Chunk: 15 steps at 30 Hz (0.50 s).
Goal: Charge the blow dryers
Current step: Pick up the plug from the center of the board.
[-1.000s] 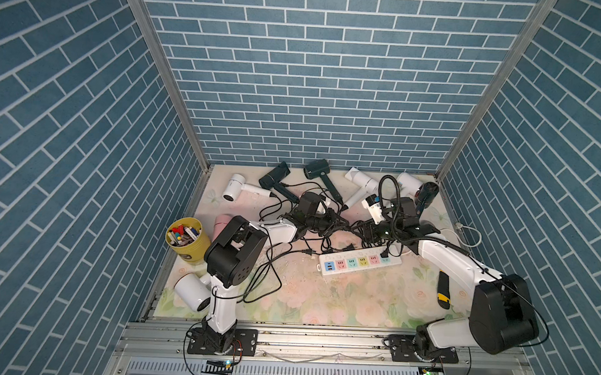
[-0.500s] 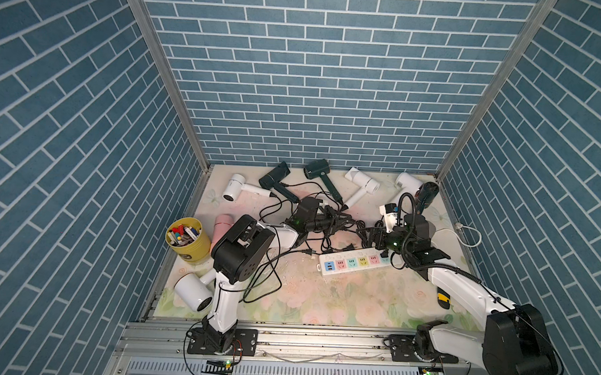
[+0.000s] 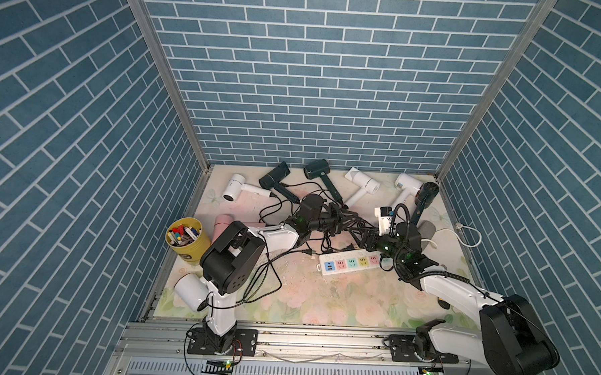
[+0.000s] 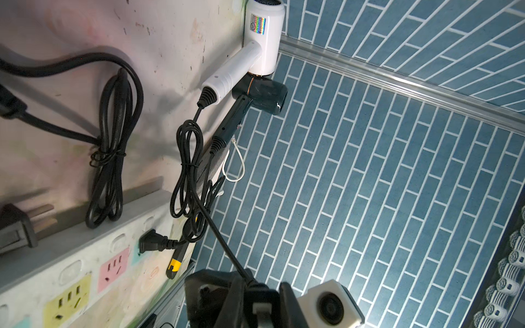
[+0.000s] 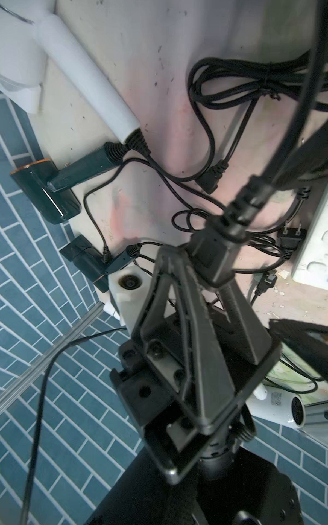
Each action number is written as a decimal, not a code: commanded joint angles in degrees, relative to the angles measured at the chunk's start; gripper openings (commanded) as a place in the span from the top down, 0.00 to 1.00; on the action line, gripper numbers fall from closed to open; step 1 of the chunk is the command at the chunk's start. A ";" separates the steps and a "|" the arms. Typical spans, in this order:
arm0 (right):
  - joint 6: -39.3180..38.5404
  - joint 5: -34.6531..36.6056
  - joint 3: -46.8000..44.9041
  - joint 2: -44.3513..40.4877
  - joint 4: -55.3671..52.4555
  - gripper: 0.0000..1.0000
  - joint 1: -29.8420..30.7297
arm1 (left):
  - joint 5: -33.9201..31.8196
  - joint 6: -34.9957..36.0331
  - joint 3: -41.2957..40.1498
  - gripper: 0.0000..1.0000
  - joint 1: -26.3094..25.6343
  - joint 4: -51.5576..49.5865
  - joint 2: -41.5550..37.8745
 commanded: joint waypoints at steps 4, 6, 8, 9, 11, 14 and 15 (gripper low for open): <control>2.51 1.86 -0.89 2.17 9.36 0.31 0.06 | -0.30 -2.70 -0.37 0.86 -0.84 0.75 -2.42; 2.92 1.88 -1.95 3.01 12.84 0.33 -0.26 | -0.04 -3.88 -0.83 0.86 -1.03 2.01 -2.43; 3.91 0.90 -2.60 4.33 16.34 0.35 -0.68 | 0.31 -5.55 -1.49 0.86 -1.03 4.16 -2.26; 4.60 -0.14 -2.75 5.11 18.22 0.35 -1.05 | 0.33 -6.54 -1.95 0.86 -1.03 5.58 -2.15; 6.47 -2.44 -2.91 6.60 21.39 0.37 -1.92 | 0.58 -8.14 -2.72 0.87 -1.03 7.63 -1.99; 9.37 -5.96 -3.52 9.37 28.21 0.41 -3.55 | 1.52 -9.74 -3.31 0.87 -1.03 9.51 -1.90; 10.35 -7.02 -3.99 10.37 31.58 0.43 -4.06 | 1.85 -10.22 -3.53 0.87 -1.03 10.29 -1.91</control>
